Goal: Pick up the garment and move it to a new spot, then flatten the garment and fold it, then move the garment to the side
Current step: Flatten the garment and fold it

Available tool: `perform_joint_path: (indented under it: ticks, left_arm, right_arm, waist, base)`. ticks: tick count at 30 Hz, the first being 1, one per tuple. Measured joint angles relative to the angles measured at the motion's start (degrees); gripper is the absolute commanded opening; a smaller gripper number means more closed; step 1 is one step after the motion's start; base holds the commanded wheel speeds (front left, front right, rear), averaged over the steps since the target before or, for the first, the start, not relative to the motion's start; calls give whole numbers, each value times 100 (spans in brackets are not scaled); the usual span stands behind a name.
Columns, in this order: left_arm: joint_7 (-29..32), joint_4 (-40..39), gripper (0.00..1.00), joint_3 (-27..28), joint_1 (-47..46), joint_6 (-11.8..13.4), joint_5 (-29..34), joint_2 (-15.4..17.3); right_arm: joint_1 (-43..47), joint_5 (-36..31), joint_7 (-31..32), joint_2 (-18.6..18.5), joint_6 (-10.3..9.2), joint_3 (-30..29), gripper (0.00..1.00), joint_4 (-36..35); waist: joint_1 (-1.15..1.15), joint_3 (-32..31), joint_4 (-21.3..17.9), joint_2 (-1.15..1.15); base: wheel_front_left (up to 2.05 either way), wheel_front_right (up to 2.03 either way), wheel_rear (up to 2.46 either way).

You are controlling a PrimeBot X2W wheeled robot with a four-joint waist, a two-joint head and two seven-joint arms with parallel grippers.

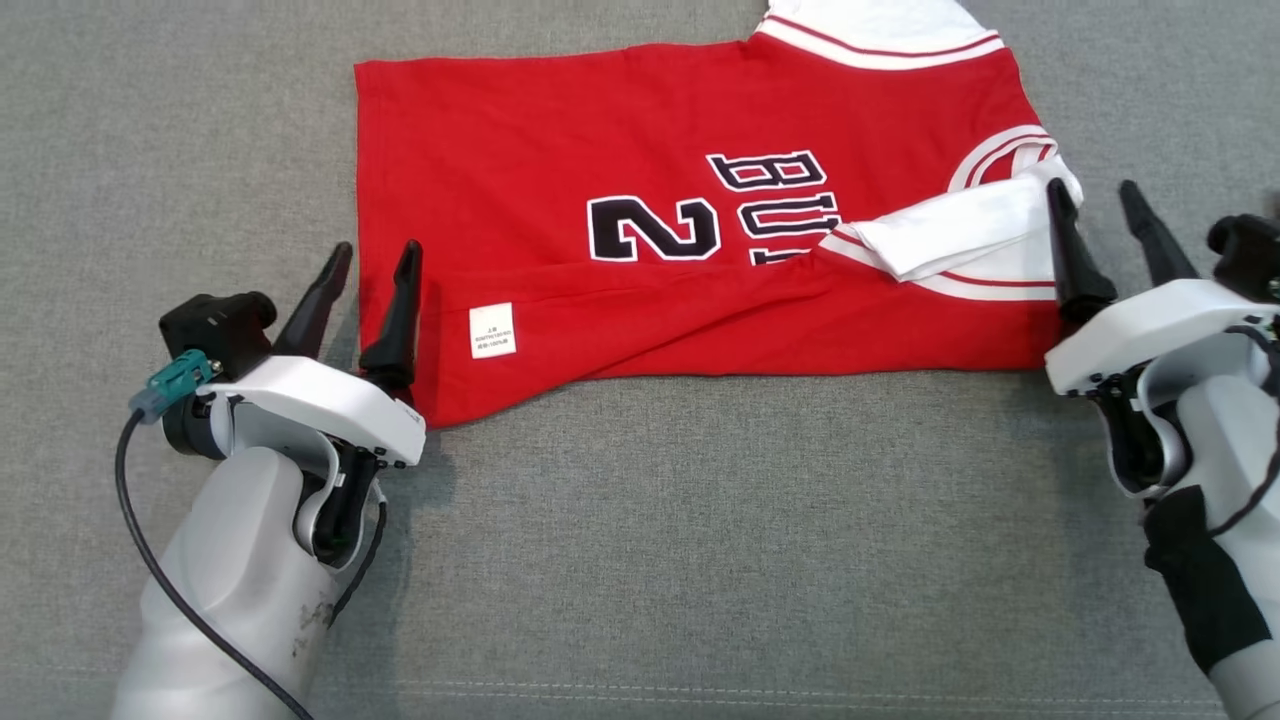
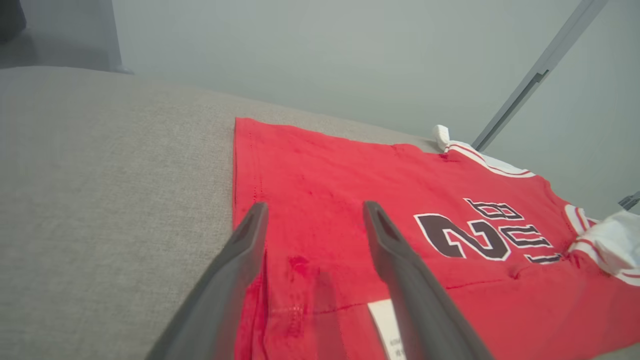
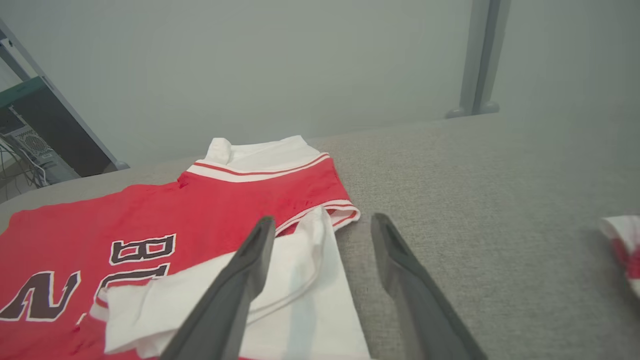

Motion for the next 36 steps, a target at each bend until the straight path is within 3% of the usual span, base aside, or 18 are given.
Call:
perform_joint_path:
  ticks: [7, 15, 22, 36]
  left_arm:
    - [0, -381, 100, 457, 464, 0, 506, -83]
    - [0, -708, 100, 620, 1328, 0, 825, -367]
    - [0, -826, 100, 617, 1457, 0, 859, -450]
    - [0, -815, 100, 550, 1557, 0, 854, -475]
  right_arm:
    - [803, 10, 0, -183, 0, -344, 100, -481]
    - [1785, 371, 0, -89, 0, -186, 100, -766]
    - [1885, 770, 0, -33, 0, -157, 100, -724]
    - [1738, 499, 0, -70, 0, -174, 100, -657]
  waist:
    - [0, -298, -17, 0]
    - [0, -613, -105, 0]
    - [0, -661, -30, 0]
    - [0, -541, 233, 0]
  base:
    - [0, 0, 0]
    - [0, 0, 0]
    - [0, 0, 0]
    - [0, 0, 0]
